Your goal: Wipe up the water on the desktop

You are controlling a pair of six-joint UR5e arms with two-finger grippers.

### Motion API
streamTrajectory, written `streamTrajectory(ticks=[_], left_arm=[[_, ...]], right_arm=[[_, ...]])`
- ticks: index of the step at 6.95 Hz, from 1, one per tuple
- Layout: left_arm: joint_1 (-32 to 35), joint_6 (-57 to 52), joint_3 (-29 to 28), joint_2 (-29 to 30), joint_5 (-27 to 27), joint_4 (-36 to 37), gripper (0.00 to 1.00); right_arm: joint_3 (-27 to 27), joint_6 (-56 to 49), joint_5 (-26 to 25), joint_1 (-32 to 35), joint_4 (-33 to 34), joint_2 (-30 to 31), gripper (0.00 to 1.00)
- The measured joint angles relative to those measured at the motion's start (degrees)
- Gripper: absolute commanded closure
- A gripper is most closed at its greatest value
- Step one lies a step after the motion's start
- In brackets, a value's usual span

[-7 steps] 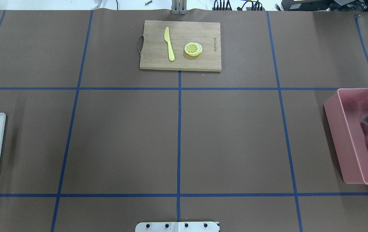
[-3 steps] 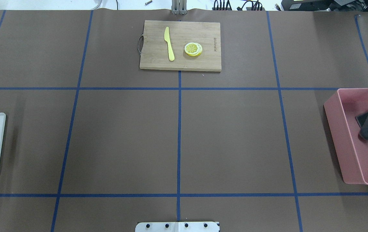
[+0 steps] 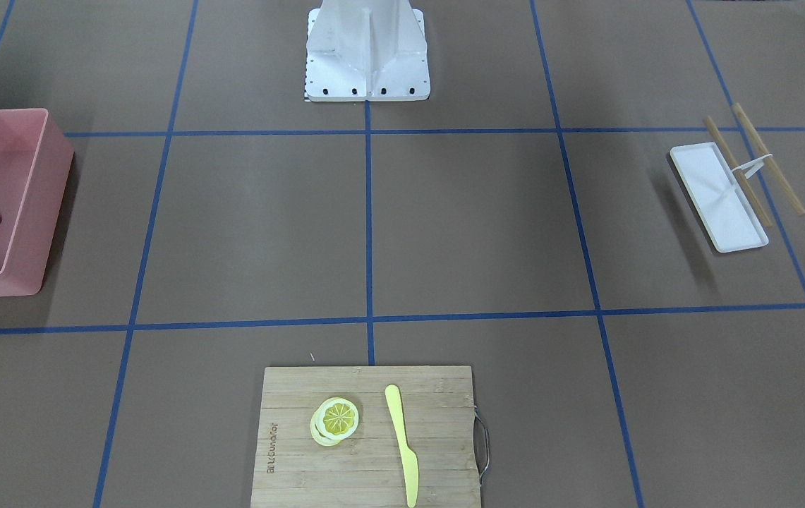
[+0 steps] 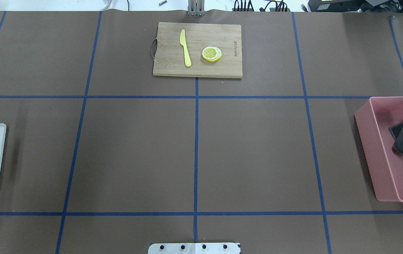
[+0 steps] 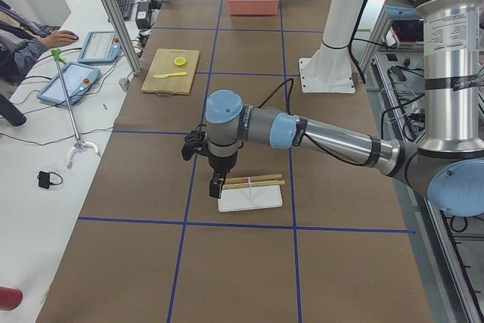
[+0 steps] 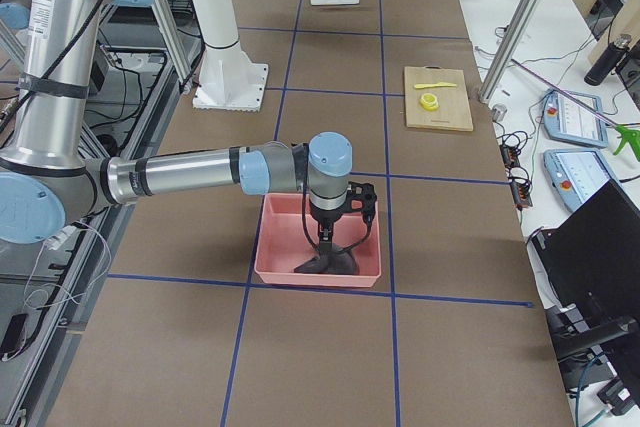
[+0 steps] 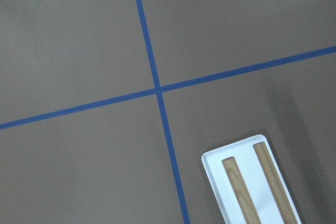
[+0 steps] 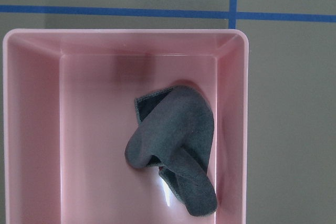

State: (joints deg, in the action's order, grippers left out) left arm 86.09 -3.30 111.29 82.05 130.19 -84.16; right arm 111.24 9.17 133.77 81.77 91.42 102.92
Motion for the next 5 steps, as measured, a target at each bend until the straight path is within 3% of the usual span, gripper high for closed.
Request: streamTrajectory(ticks=[5], left_arm=[[0.8, -1.8, -3.6, -2.8, 2.6, -1.3, 0.02]], right_arm=[[-1.4, -2.0, -0.8, 0.0, 0.0, 0.2, 0.00]])
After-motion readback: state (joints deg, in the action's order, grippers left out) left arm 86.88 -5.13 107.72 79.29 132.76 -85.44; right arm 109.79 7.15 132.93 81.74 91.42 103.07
